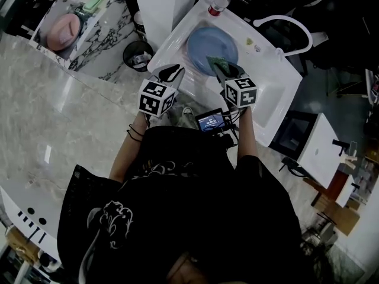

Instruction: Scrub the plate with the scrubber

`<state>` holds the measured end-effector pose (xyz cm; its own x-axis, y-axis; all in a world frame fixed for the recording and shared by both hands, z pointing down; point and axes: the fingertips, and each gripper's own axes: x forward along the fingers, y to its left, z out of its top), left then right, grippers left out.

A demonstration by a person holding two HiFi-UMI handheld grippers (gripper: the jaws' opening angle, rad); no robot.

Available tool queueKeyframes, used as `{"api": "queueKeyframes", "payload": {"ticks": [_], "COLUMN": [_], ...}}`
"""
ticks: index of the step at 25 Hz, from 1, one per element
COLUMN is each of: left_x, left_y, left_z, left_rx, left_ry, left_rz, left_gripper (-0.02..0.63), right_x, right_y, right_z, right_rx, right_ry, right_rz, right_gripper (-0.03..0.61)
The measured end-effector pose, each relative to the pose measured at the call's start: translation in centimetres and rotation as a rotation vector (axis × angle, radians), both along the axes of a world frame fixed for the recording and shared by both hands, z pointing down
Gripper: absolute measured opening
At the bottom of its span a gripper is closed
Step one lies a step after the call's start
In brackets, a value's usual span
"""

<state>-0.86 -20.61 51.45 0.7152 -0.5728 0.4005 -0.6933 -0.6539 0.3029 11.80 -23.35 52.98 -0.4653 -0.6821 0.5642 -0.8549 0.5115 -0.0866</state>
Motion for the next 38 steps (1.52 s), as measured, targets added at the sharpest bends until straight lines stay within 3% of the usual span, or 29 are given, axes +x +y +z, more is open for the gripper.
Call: {"api": "queueKeyframes", "payload": {"ticks": [6, 17, 26, 38], "left_x": [-1.8, -1.0, 0.4, 3.9], "left_y": [1.7, 5.0, 7.5, 15.1], "left_z": [-0.8, -0.9, -2.6, -6.0], "left_rx": [0.014, 0.019, 0.074, 0.149], "left_ry": [0.033, 0.043, 0.013, 0.020], "left_rz": [0.033, 0.110, 0.131, 0.066], "left_gripper": [0.061, 0.061, 0.061, 0.061], "right_x": [-1.5, -2.2, -2.6, 0.0], "right_y": [3.7, 11.1, 13.7, 20.5], "right_z": [-4.0, -4.6, -4.6, -6.3], "right_rx": [0.091, 0.076, 0.073, 0.117], "right_ry": [-0.133, -0.159, -0.200, -0.243], "right_rz": [0.157, 0.288, 0.266, 0.204], "right_gripper": [0.089, 0.089, 0.089, 0.089]}}
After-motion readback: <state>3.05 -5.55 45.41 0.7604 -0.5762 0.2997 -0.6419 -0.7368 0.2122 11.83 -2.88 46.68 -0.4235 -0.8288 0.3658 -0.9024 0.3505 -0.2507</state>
